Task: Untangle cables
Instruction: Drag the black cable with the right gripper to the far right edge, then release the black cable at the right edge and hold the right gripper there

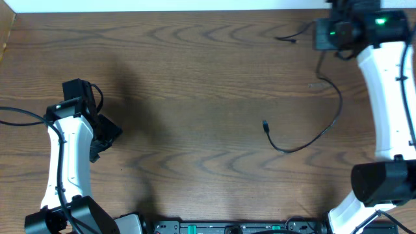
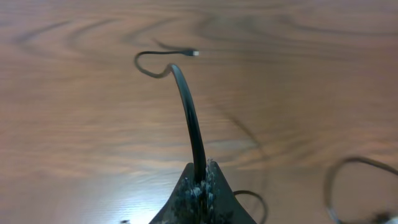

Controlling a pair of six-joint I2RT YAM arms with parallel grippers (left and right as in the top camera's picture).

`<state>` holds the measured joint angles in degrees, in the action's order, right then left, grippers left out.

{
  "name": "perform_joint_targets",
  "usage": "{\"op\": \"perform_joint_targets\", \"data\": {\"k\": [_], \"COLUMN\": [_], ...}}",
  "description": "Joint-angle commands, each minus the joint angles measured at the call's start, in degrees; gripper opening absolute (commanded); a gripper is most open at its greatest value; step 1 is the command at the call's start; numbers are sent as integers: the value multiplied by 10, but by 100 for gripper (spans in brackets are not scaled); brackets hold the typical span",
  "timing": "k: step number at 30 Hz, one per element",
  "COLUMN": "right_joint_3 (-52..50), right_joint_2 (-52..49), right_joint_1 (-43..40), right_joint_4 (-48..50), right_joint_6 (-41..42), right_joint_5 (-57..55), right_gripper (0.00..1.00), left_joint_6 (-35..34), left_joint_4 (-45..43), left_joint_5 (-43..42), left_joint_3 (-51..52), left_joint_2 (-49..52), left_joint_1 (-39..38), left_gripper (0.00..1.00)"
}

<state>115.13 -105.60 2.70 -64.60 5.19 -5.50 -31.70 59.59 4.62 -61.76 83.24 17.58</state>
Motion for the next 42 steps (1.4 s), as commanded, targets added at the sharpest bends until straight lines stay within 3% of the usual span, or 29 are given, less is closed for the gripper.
{"op": "perform_joint_targets", "data": {"k": [1,12,19,26,37,42], "right_joint_3": [4,57,187,297,294,289], "right_joint_2": [3,3,3,3,2,-9], "right_joint_1": [-75,-275,-360,-374,-372,-372], "right_joint_4": [3,2,-7,14,17,-2], "right_joint_6": [-5,32,47,46,7,-69], "right_joint_5": [-45,-10,77,76,78,176], "right_gripper": [1,1,1,1,1,1], "left_joint_6": [-1,-1,-1,-1,-1,-1], "left_joint_4": [2,1,1,2,2,2], "left_joint_5": [3,3,3,3,3,3], "left_joint_3": [-2,-2,-2,-2,-2,-2], "left_joint_2": [-5,-5,-5,-5,-5,-5], "left_joint_1": [2,2,2,2,2,2], "left_gripper": [64,64,64,64,64,65]}}
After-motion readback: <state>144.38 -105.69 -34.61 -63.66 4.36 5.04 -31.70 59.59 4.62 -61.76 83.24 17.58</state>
